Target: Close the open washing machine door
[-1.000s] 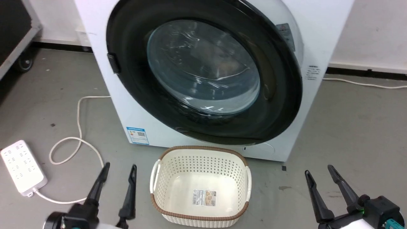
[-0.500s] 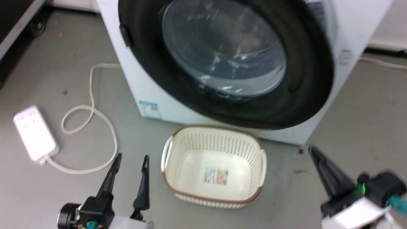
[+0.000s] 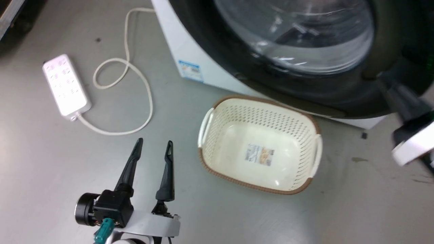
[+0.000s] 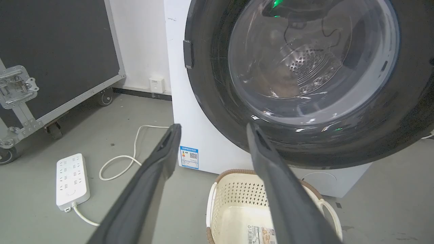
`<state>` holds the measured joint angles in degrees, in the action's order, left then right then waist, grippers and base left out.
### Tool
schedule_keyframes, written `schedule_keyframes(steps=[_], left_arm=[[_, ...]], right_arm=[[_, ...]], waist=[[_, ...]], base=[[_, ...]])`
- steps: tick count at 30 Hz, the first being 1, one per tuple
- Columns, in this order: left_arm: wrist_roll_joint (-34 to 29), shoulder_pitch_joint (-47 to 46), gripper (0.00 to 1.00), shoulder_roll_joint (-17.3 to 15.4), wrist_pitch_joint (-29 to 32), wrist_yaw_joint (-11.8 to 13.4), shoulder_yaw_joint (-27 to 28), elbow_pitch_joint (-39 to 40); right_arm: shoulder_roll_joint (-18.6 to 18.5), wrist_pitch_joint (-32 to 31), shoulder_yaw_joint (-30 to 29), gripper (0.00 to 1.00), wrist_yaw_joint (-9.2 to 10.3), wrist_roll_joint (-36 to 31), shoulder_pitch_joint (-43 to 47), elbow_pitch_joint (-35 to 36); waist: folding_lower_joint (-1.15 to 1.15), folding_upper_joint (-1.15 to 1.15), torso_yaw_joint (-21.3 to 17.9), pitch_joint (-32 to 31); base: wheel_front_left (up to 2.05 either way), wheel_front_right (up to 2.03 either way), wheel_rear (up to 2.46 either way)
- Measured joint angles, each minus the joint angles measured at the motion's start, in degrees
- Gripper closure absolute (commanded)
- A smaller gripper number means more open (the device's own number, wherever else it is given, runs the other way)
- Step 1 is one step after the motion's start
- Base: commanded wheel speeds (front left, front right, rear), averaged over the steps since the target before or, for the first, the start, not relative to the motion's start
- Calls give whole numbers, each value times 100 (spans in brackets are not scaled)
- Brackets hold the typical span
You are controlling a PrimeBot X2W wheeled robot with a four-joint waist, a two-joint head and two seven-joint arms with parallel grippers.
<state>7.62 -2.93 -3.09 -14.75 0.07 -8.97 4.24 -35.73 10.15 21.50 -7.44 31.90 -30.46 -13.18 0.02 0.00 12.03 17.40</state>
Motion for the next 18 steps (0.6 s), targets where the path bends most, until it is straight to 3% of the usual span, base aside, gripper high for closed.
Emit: schedule_keyframes(steps=[10, 18], left_arm=[[80, -24, 0, 11, 0, 132, -116, 55], [124, -68, 0, 14, 0, 218, -175, 74]], right_arm=[[-417, -27, 94, 100, -16, 448, -1196, -1060], [-270, -73, -48, 100, -65, 382, -1950, -2072]], waist=[[-1, 0, 295, 340], [-2, 0, 296, 408]], base=[[0, 0, 0], [0, 0, 0]])
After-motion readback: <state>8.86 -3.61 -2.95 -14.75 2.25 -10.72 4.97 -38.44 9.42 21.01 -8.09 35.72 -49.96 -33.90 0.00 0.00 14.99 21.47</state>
